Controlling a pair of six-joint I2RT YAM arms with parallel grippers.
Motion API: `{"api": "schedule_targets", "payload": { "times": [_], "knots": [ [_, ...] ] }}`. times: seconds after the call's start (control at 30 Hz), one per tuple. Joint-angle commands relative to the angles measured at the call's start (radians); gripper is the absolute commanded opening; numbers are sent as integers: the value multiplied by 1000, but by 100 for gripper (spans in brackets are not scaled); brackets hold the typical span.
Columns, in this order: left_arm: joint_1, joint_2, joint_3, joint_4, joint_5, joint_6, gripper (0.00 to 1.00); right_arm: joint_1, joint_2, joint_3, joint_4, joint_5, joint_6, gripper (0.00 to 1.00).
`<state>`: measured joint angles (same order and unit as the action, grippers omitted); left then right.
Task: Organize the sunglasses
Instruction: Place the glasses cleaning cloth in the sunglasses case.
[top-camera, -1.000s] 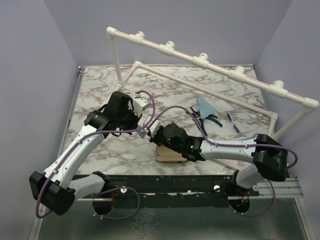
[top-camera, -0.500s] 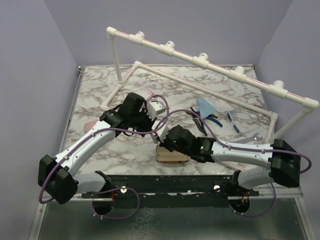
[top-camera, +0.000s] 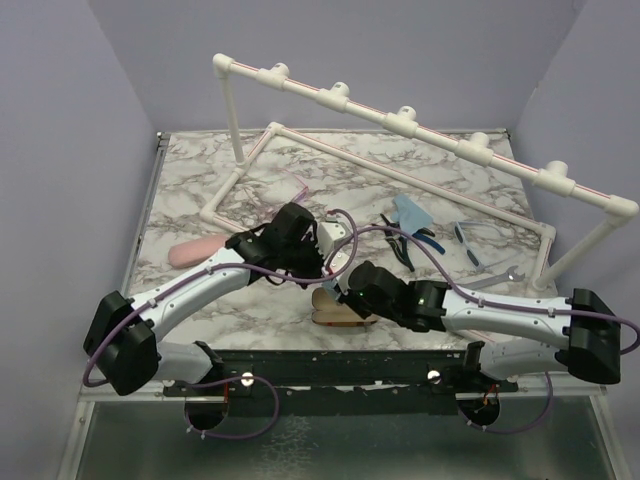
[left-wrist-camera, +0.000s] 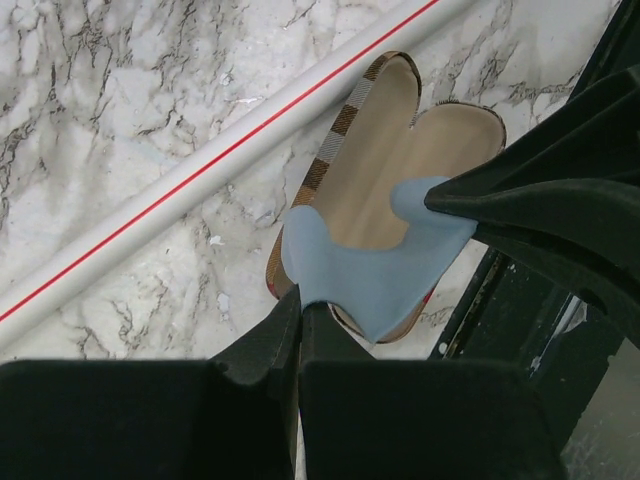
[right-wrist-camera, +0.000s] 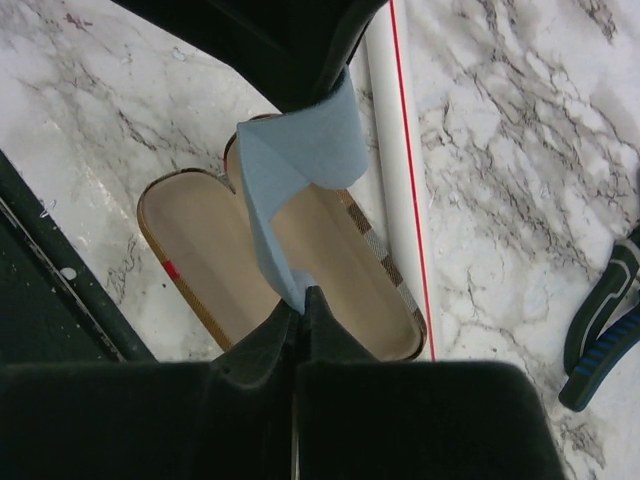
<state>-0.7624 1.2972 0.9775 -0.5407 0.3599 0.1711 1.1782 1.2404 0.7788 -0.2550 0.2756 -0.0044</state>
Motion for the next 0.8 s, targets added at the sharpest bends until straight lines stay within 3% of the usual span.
{"api": "schedule_targets", "payload": {
  "times": [0.0, 0.23, 0.37, 0.57, 0.77],
  "knots": [
    [-72, 32, -9, 41, 28, -21, 0, -6, -25, -9, -95, 13, 134, 1],
    [-99, 47, -32, 3, -69, -34, 0, -6, -4, 69, -223, 94, 261, 0],
    [-99, 56, -32, 9, -44, -74, 0, -7, 53, 102, -322, 110, 379, 0],
    [-100, 45, -69, 20, 9, -71, 0, -7, 6, 34, -317, 168, 506, 0],
    [-101, 63, -106, 62, 64, -59, 0, -18, 28, 7, -223, 244, 445, 0]
  ]
}}
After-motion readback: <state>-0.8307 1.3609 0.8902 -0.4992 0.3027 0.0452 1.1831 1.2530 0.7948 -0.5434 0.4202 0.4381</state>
